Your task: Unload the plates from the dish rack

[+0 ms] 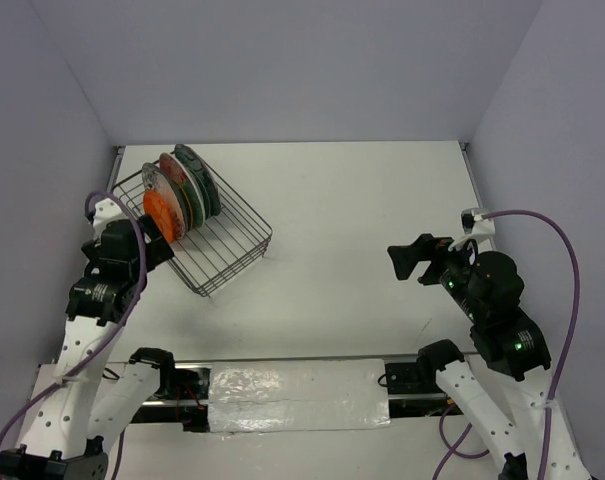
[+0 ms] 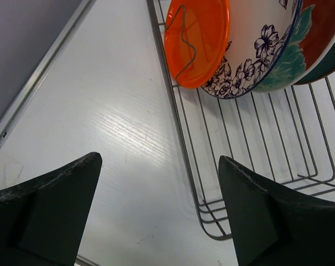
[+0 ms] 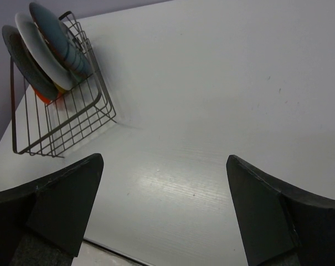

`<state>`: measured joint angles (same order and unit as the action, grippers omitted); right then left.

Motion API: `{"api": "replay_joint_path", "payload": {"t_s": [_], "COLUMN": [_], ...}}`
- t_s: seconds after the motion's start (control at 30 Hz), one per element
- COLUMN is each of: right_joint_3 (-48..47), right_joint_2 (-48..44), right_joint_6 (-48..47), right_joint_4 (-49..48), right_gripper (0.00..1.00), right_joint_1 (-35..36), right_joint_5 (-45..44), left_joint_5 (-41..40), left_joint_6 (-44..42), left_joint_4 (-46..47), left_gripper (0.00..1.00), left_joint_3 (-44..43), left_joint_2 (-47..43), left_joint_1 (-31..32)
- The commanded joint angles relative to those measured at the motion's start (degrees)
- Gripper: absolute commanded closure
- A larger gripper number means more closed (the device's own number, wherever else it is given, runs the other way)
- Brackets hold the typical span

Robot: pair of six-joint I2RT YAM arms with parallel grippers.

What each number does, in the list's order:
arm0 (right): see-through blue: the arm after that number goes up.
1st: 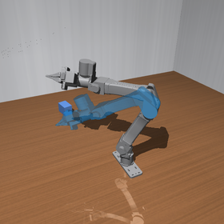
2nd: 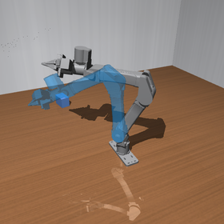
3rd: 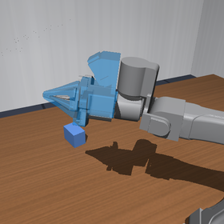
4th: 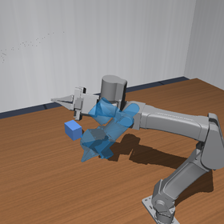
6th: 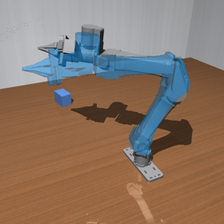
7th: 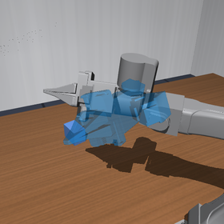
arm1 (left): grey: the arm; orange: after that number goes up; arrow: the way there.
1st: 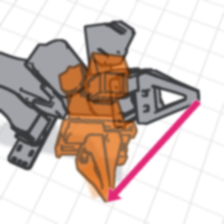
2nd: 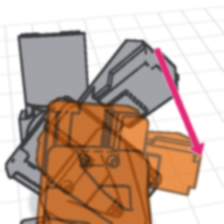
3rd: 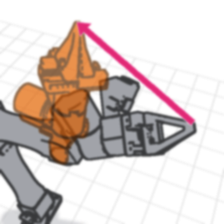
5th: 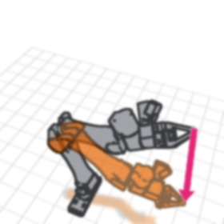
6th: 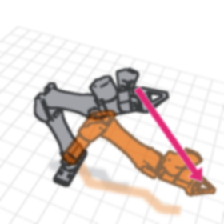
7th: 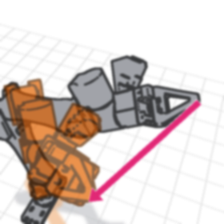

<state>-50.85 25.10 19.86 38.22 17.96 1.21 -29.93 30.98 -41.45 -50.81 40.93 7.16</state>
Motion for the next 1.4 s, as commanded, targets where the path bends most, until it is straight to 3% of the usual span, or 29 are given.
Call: {"api": "replay_joint_path", "payload": {"t_s": [0.0,0.23,0.53,0.73,1.0,1.27,1.37], "right_joint_3": [-0.8,0.4,1.9,2.8,3.0,2.7,2.8], "right_joint_2": [1.3,0.4,0.2,-0.1,-0.8,-0.8,-1.1], "right_joint_6": [-0.4,1.1,1.3,0.6,0.8,0.7,0.7], "right_joint_4": [-1.0,-1.9,-1.7,-1.1,-1.3,-1.1,-1.3], "right_gripper": [0.0,0.0,0.0,0.0,0.0,0.0,0.0], "right_joint_1": [-0.3,-0.3,-0.3,-0.1,-0.1,-0.1,-0.1], "right_joint_5": [2.3,6.3,9.7,10.1,11.4,12.8,13.8], "left_joint_5": [-1.3,0.5,-5.6,-7.9,-7.1,-3.6,-2.6], "left_joint_6": [3.2,4.5,5.1,9.0,8.9,7.8,8.0], "left_joint_4": [-0.6,0.0,-6.4,-14.4,-10.2,-1.4,0.1], "left_gripper": [0.01,0.0,0.02,0.11,0.24,0.31,0.39], "left_joint_3": [-6.9,-21.5,-44.0,-58.3,-56.4,-47.1,-45.3], "left_joint_2": [1.8,14.3,43.1,57.2,60.9,59.7,59.9], "left_joint_1": [-0.1,-0.1,-0.6,-2.7,-2.9,-4.3,-4.5]}}
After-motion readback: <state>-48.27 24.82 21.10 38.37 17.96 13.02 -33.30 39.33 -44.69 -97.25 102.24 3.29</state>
